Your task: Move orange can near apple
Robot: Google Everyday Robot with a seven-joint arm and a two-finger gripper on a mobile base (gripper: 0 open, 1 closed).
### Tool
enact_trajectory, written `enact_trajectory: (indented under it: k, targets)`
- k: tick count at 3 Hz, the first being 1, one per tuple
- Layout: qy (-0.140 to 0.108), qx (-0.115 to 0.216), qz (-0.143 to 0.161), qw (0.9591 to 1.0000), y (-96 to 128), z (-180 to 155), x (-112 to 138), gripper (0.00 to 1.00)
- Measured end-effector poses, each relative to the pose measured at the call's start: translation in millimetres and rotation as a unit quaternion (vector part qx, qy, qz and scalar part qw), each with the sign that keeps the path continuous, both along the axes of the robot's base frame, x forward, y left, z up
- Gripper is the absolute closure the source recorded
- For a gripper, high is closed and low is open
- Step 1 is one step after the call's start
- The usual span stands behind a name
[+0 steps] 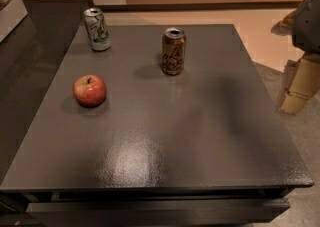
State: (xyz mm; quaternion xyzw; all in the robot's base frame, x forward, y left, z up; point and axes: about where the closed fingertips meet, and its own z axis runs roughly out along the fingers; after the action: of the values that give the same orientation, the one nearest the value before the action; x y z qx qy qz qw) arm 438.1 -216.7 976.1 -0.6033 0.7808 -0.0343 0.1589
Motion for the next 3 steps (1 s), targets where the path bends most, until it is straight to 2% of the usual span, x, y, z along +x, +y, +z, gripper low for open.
enact_trajectory:
  k: [1,2,3]
  targets:
    - [-0.001,0.006,-0.005,1.0000,4.7,6.0,7.3,0.00]
    - [-0.007,0.041,-0.024,0.9989,17.8,8.6,44.8,0.00]
    - [-0.019,0.089,-0.047,0.9948,37.4,2.6,104.3,0.00]
